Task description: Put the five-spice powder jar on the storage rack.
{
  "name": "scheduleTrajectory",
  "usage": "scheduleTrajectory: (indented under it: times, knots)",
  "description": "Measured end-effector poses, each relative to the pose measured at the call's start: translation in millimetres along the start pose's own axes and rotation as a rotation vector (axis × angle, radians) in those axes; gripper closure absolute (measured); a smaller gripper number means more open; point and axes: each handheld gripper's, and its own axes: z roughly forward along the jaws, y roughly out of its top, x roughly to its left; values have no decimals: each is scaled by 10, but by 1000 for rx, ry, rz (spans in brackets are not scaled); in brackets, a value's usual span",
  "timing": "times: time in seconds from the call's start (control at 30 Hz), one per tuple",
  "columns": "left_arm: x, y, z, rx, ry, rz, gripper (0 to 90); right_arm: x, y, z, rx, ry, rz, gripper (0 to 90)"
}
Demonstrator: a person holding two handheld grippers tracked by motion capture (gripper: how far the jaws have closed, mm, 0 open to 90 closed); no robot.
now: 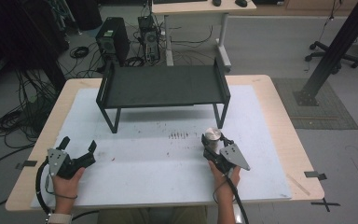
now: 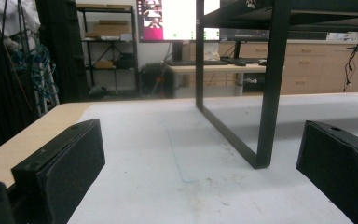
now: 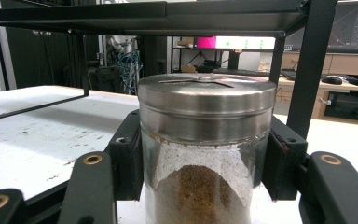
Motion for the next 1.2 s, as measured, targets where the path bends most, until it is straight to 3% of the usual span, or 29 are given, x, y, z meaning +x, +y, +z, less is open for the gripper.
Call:
scheduleTrajectory:
  times: [0.5, 0.73, 1.2]
  knots:
    - [1, 1, 1, 0, -1, 0, 11, -8, 2, 0, 0, 0, 11, 433]
    - [1, 1, 1, 0, -1, 0, 11, -32, 21, -13, 3, 10, 46, 434]
    - [1, 1, 0, -1, -2, 1, 11, 6, 394, -65, -14, 79, 9, 434]
